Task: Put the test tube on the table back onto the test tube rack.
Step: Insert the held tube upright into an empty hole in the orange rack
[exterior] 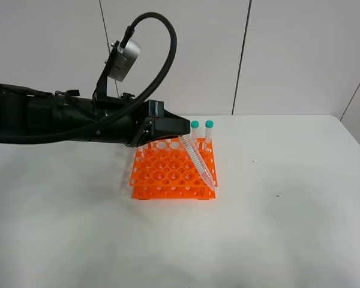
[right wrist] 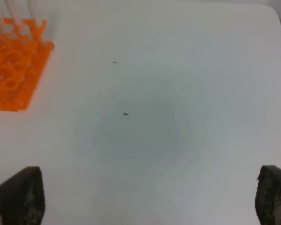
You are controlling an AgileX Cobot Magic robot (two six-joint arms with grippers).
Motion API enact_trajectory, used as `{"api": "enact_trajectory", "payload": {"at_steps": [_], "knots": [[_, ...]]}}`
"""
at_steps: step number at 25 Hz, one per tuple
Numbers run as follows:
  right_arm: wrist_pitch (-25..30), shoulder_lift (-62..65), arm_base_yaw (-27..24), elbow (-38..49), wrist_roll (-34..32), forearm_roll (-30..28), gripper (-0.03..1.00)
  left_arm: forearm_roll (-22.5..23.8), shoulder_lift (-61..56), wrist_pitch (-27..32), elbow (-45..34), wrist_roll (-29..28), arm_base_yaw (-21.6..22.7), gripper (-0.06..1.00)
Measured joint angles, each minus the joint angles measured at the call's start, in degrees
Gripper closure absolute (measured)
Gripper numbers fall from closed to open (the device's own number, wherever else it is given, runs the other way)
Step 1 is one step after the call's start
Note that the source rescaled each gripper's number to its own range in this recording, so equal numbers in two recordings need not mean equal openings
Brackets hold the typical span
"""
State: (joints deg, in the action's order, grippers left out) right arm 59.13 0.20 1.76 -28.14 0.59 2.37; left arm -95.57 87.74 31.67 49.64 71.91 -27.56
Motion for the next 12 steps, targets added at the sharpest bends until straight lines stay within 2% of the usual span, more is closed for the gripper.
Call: {"api": "enact_trajectory", "payload": {"at_steps": [12], "knots": [[0.0, 0.0, 0.3, 0.0, 0.0, 0.0, -0.03, 0.2, -0.5, -0.1, 0.0, -0.2, 0.0, 0.94]]}}
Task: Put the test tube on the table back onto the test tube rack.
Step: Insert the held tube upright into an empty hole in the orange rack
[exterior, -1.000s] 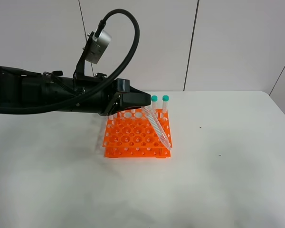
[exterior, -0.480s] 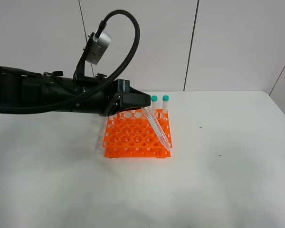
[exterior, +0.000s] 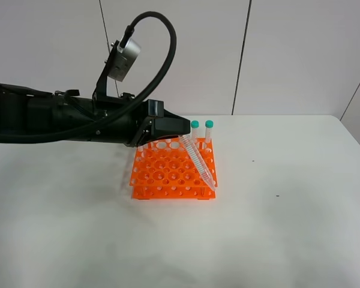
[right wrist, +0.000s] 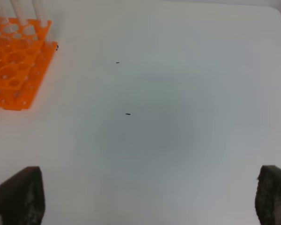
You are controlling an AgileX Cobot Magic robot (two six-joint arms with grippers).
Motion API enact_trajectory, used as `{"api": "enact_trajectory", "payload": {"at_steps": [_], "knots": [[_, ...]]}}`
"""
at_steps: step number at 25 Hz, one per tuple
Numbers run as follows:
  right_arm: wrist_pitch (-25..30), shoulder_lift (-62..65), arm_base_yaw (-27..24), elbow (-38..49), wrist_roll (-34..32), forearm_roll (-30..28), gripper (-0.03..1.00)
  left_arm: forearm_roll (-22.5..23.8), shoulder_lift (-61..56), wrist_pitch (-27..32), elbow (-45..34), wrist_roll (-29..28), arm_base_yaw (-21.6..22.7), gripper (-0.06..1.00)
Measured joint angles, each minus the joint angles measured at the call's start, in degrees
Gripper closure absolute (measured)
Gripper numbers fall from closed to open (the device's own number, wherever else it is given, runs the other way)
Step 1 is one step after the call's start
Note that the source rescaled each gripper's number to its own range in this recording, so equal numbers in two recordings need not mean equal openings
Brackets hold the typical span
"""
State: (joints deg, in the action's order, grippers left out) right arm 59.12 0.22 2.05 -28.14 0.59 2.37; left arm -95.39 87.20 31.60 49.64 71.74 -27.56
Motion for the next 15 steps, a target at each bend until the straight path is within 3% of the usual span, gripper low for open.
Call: {"api": "enact_trajectory", "payload": {"at_steps": [9, 15], "knots": [[0.0, 0.0, 0.0, 0.0, 0.0, 0.0, -0.03, 0.0, -9.9, -2.7, 0.1, 0.1, 0.0, 0.94], [0.0, 0.0, 0.0, 0.0, 0.0, 0.0, -0.03, 0.2, -14.6, -10.1, 0.1, 5.1, 0.0, 0.94]]}}
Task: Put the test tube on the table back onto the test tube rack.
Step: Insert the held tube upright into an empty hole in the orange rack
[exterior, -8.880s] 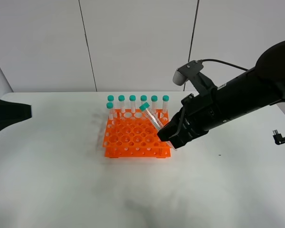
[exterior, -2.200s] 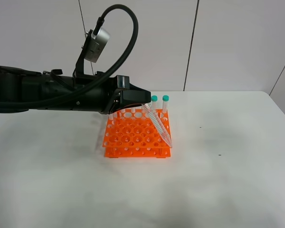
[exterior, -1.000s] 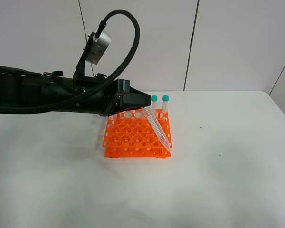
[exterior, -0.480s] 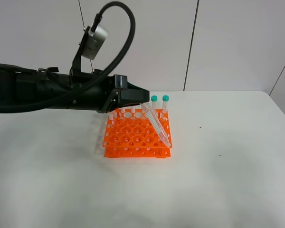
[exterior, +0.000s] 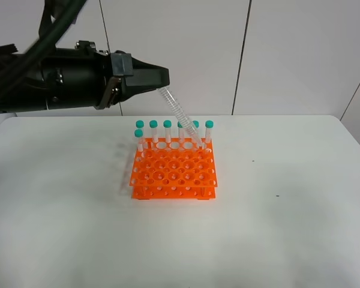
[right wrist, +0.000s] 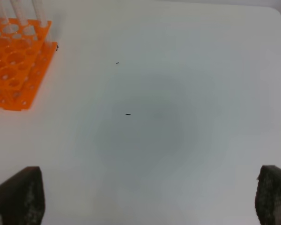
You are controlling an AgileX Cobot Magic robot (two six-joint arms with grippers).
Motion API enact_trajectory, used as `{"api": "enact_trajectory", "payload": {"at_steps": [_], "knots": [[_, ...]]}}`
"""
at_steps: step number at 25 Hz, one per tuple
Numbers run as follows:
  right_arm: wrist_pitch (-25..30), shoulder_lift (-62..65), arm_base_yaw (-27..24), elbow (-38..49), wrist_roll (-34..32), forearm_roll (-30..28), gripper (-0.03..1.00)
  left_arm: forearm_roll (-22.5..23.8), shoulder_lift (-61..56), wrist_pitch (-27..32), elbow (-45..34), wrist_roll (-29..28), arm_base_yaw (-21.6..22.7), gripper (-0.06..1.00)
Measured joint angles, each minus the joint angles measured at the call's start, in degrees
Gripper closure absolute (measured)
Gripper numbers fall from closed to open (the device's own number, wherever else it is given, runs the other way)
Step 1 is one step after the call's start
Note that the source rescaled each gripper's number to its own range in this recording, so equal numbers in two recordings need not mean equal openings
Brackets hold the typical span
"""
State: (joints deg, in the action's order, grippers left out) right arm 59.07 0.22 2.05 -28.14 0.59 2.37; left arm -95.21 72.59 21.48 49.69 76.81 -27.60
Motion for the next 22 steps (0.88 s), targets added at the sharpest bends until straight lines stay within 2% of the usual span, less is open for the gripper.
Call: {"api": "enact_trajectory", "payload": {"at_steps": [1, 3, 6, 8, 12, 15, 17, 19, 22], "knots": [[0.0, 0.0, 0.0, 0.0, 0.0, 0.0, -0.03, 0.7, -0.7, -2.2, 0.0, 0.6, 0.0, 0.94], [0.0, 0.0, 0.0, 0.0, 0.0, 0.0, -0.03, 5.2, -2.2, -6.9, 0.0, 0.6, 0.0, 0.94], [0.0, 0.0, 0.0, 0.0, 0.0, 0.0, -0.03, 19.7, -4.2, -10.5, 0.0, -5.8, 0.0, 0.94], [0.0, 0.0, 0.0, 0.0, 0.0, 0.0, -0.03, 30.9, -5.5, -10.9, 0.0, -13.5, 0.0, 0.94], [0.0, 0.0, 0.0, 0.0, 0.0, 0.0, -0.03, 55.9, -6.5, -11.8, 0.0, -34.6, -0.4, 0.94], [0.0, 0.0, 0.0, 0.0, 0.0, 0.0, -0.03, 74.1, -6.6, -14.3, 0.0, -50.7, -2.4, 0.94], [0.0, 0.0, 0.0, 0.0, 0.0, 0.0, -0.03, 83.7, -6.6, -17.4, -0.1, -59.5, -4.0, 0.94], [0.0, 0.0, 0.0, 0.0, 0.0, 0.0, -0.03, 88.5, -6.4, -20.2, -0.2, -64.2, -4.6, 0.94], [0.0, 0.0, 0.0, 0.0, 0.0, 0.0, -0.03, 91.0, -4.4, -24.6, -0.2, -66.4, -4.6, 0.94]]}}
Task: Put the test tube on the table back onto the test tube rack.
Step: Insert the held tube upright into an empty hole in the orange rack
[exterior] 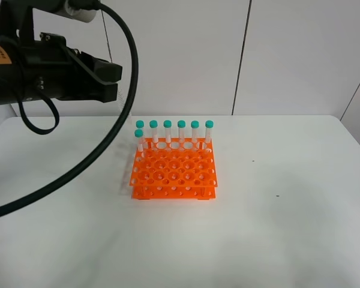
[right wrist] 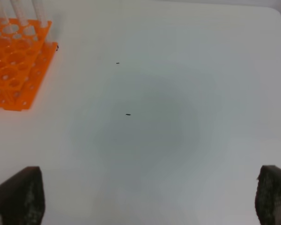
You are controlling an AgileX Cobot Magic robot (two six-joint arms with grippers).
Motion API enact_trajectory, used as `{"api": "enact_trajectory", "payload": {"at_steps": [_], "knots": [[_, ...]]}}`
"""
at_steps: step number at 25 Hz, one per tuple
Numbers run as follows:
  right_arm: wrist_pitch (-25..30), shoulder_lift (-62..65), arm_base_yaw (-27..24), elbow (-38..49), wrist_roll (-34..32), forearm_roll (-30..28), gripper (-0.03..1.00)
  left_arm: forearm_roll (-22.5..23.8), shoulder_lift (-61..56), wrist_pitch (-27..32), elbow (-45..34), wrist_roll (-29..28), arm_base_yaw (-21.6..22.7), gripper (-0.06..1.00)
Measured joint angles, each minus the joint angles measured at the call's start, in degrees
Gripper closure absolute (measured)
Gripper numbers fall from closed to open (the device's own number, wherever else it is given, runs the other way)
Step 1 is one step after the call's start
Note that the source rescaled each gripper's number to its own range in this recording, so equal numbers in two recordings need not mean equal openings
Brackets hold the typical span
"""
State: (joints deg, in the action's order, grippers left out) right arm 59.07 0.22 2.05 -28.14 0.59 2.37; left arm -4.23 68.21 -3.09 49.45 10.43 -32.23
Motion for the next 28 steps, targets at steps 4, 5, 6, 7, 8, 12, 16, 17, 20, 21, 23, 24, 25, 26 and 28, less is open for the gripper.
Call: {"api": "enact_trajectory", "payload": {"at_steps": [4, 5, 6, 7, 8, 12, 16, 17, 20, 21, 23, 24, 25, 26, 28], "knots": [[0.0, 0.0, 0.0, 0.0, 0.0, 0.0, -0.03, 0.5, 6.1, -5.6, 0.0, -0.6, 0.0, 0.94], [0.0, 0.0, 0.0, 0.0, 0.0, 0.0, -0.03, 0.5, 7.7, -6.6, 0.0, -0.6, 0.0, 0.94], [0.0, 0.0, 0.0, 0.0, 0.0, 0.0, -0.03, 0.5, 9.0, -7.2, 0.1, -0.6, 0.0, 0.94], [0.0, 0.0, 0.0, 0.0, 0.0, 0.0, -0.03, 0.5, 10.6, -7.7, 0.5, -0.6, 0.0, 0.94], [0.0, 0.0, 0.0, 0.0, 0.0, 0.0, -0.03, 0.5, 12.1, -7.8, 1.1, -0.5, 0.0, 0.94], [-0.1, 0.0, 0.0, 0.0, 0.0, 0.0, -0.03, 0.5, 18.3, -7.4, 4.8, -0.4, -0.3, 0.94], [-0.1, 0.0, 0.0, 0.0, 0.0, 0.0, -0.03, 0.6, 24.6, -4.5, 10.6, -0.5, -0.7, 0.94], [-0.1, 0.0, 0.0, 0.0, 0.0, 0.0, -0.03, 0.6, 26.0, -4.1, 12.0, -0.9, -0.7, 0.94], [-0.1, 0.0, 0.0, 0.0, 0.0, 0.0, -0.03, 1.0, 30.1, -3.9, 14.8, -3.1, -0.7, 0.94], [-0.1, 0.0, 0.0, 0.0, 0.0, 0.0, -0.03, 1.7, 31.4, -4.1, 15.2, -3.6, -0.7, 0.94], [-0.1, 0.0, 0.0, 0.0, 0.0, 0.0, -0.03, 3.7, 33.3, -5.2, 15.4, -3.8, -0.7, 0.94], [-0.1, 0.0, 0.0, 0.0, 0.0, 0.0, -0.03, 4.2, 33.8, -5.6, 15.5, -3.9, -0.7, 0.94], [-0.1, 0.0, 0.0, 0.0, 0.0, 0.0, -0.03, 5.1, 34.4, -6.1, 15.6, -3.9, -0.6, 0.94], [-0.1, 0.0, 0.0, 0.0, 0.0, 0.0, -0.03, 5.5, 34.7, -6.5, 15.6, -4.0, -0.4, 0.94], [-0.1, 0.0, 0.0, 0.0, 0.0, 0.0, -0.03, 5.8, 35.2, -6.8, 15.6, -4.9, 0.4, 0.94]]}}
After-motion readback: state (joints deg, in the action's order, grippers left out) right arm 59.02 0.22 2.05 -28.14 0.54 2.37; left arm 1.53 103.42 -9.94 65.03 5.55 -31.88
